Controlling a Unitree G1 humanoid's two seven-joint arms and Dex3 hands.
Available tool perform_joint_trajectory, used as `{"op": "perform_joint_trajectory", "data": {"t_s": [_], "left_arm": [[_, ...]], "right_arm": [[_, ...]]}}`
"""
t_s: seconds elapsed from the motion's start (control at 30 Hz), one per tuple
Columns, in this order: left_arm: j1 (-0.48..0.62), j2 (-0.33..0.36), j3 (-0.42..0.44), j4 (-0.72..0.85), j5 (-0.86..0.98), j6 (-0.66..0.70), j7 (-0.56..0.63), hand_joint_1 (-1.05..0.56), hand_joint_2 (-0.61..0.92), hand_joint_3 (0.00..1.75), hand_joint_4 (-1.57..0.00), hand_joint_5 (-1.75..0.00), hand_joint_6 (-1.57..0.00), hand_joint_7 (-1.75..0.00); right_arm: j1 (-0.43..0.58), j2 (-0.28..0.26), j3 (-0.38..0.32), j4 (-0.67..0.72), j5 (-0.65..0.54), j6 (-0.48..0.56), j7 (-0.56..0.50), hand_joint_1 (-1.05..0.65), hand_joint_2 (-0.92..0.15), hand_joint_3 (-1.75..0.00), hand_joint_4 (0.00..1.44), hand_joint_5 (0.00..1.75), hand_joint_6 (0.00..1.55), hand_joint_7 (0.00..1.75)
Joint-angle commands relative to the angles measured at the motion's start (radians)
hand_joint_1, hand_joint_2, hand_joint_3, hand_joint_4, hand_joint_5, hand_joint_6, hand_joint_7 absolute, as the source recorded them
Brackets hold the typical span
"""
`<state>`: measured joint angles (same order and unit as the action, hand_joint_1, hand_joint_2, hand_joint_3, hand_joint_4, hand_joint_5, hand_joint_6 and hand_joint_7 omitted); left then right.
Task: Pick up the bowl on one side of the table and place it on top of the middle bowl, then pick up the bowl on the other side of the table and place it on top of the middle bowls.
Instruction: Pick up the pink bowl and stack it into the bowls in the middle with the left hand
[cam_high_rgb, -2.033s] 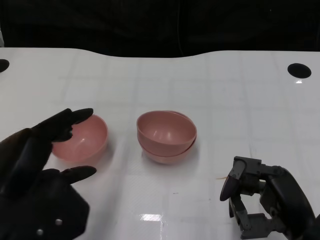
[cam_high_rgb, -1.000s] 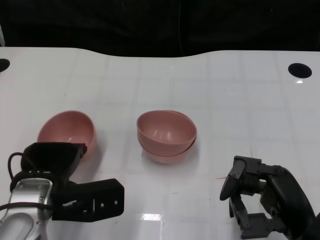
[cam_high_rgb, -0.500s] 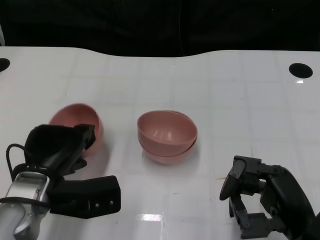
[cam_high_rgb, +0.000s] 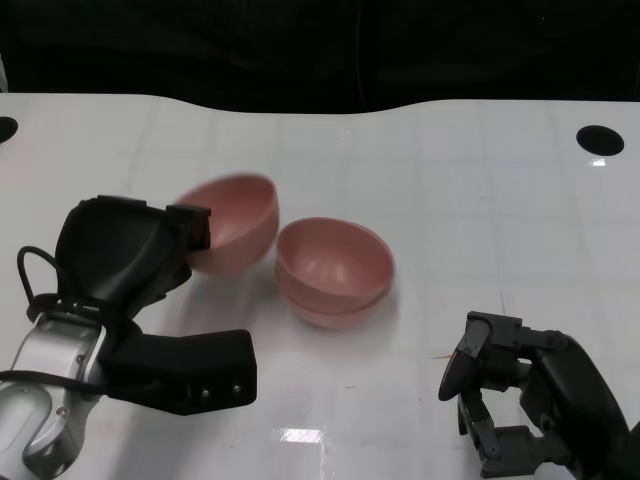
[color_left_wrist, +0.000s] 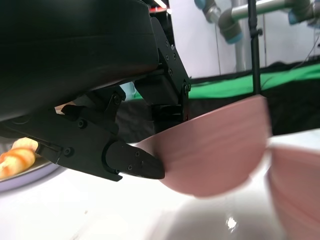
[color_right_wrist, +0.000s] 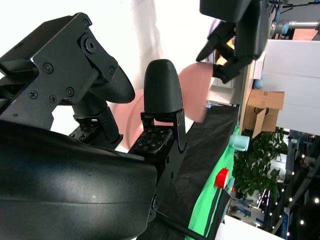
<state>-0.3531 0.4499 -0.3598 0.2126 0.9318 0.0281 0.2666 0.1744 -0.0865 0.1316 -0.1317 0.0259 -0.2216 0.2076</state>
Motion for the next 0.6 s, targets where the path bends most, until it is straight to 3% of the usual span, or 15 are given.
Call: {"op": "perform_joint_trajectory", "data": {"t_s": [0.03, 0.1, 0.27, 0.33, 0.47, 0.6], "left_arm": [[-0.023, 0.020, 0.021, -0.068, 0.016, 0.014, -0.023, -0.24, 0.87, 0.10, -0.84, -1.75, -0.92, -0.92], [-0.029, 0.019, 0.023, -0.093, 0.027, 0.024, -0.037, -0.26, 0.89, 0.04, -0.87, -1.75, -1.05, -0.59], [-0.061, 0.017, 0.027, -0.106, 0.052, 0.032, -0.045, -0.24, 0.88, 0.01, -0.91, -1.75, -1.14, -0.49], [-0.077, 0.019, 0.030, -0.104, 0.052, 0.010, -0.024, -0.23, 0.87, 0.01, -0.92, -1.75, -1.15, -0.54], [-0.093, 0.018, 0.041, -0.105, 0.037, -0.020, -0.017, -0.21, 0.89, 0.01, -0.89, -1.75, -1.00, -0.92], [-0.117, 0.018, 0.039, -0.096, 0.047, -0.045, -0.011, -0.21, 0.89, 0.02, -0.89, -1.75, -0.97, -0.98]], "right_arm": [[-0.005, 0.002, -0.006, -0.001, 0.002, 0.013, -0.006, -0.04, -0.32, -1.52, 0.87, 1.73, 0.83, 1.39], [-0.007, 0.003, -0.006, 0.000, 0.004, 0.015, -0.005, -0.04, -0.32, -1.52, 0.87, 1.73, 0.84, 1.39], [-0.011, 0.008, -0.006, 0.007, 0.006, 0.011, -0.005, -0.04, -0.32, -1.52, 0.87, 1.73, 0.84, 1.39], [-0.010, 0.010, -0.004, 0.005, 0.007, 0.020, -0.007, -0.04, -0.32, -1.52, 0.87, 1.73, 0.84, 1.39], [-0.010, 0.013, -0.002, 0.002, 0.006, 0.026, -0.007, -0.04, -0.33, -1.51, 0.87, 1.73, 0.84, 1.39], [-0.013, 0.017, -0.001, 0.004, 0.003, 0.029, -0.009, -0.04, -0.33, -1.51, 0.87, 1.73, 0.83, 1.40]]}}
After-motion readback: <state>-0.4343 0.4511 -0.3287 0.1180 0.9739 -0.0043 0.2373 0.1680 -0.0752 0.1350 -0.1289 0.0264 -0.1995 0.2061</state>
